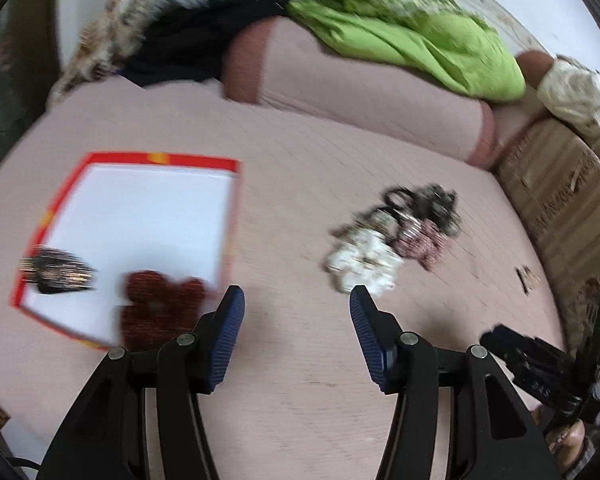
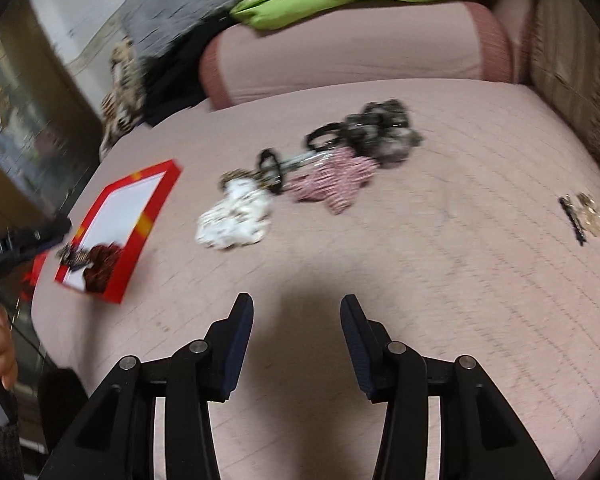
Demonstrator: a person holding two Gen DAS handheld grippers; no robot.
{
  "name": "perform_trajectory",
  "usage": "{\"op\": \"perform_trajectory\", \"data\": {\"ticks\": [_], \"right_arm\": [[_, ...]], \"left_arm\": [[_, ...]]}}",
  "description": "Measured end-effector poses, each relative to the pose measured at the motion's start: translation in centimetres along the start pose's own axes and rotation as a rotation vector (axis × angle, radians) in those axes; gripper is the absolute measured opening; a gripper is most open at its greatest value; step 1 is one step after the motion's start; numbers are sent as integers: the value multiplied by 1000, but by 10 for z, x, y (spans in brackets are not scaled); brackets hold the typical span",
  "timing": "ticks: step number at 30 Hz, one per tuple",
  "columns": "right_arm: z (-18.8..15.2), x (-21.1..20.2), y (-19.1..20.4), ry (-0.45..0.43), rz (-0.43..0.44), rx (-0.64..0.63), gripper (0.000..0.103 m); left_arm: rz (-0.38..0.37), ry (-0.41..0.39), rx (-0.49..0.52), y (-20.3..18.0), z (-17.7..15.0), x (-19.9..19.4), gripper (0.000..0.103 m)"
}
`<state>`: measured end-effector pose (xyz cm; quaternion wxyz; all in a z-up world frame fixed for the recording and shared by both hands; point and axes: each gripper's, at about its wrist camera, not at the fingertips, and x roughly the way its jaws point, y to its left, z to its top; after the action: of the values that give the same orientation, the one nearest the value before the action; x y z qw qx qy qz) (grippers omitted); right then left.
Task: Organize jewelry
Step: 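Grasp the red plaid scrunchie with the right tool while the left grasps the white cherry scrunchie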
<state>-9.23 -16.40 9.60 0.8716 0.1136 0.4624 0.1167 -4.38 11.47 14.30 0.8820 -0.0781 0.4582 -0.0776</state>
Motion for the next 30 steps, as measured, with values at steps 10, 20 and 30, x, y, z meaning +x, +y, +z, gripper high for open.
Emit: {"op": "perform_trajectory", "data": {"ticks": [10, 20, 30], "right_arm": [[48, 48, -42, -25, 17, 112, 50], [87, 107, -54, -8, 59, 172, 49], [81, 128, -53, 1, 65, 202, 49]], "left_arm": [[-40, 96, 52, -45, 13, 98, 54], [-103, 153, -3, -40, 22, 161, 54], [-102, 140, -16, -46, 15, 167, 63]]}}
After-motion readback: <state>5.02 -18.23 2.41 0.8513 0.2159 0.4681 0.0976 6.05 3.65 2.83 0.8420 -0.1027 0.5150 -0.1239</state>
